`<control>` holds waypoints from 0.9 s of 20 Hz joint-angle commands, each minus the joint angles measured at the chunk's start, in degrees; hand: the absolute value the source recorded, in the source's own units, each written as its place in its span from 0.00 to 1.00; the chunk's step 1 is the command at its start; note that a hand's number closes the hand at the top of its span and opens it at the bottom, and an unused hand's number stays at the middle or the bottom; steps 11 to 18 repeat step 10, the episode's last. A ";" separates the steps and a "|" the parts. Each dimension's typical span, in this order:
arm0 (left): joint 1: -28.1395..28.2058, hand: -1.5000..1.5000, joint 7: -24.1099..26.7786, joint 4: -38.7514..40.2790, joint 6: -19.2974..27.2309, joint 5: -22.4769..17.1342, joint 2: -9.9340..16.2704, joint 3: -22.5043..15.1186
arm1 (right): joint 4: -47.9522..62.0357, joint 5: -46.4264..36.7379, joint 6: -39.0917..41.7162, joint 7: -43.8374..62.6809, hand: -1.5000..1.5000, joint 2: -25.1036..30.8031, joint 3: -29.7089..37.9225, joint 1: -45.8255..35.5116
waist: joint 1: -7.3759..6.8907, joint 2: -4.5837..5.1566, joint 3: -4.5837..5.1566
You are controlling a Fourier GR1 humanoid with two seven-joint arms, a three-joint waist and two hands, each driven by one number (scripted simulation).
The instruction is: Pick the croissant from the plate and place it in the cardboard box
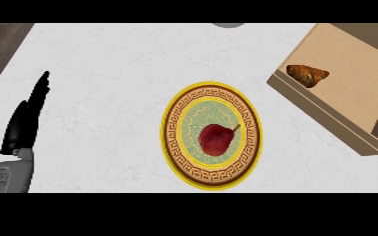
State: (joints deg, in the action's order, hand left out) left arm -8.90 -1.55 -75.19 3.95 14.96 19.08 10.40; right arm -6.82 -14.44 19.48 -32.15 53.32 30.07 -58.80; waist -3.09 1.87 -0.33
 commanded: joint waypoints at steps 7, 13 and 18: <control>0.01 0.50 -0.80 -0.83 0.32 0.29 -1.56 -1.06 | 0.31 0.22 8.07 -4.71 0.00 8.89 0.76 8.70 | -0.57 0.27 -0.31; -1.45 0.50 -1.18 0.08 0.03 0.00 0.42 0.55 | -0.40 -1.32 11.57 -7.01 0.00 10.80 -0.78 11.76 | 0.11 0.37 -0.35; -1.45 0.50 -1.18 0.08 0.03 0.00 0.42 0.55 | -0.40 -1.32 11.57 -7.01 0.00 10.80 -0.78 11.76 | 0.11 0.37 -0.35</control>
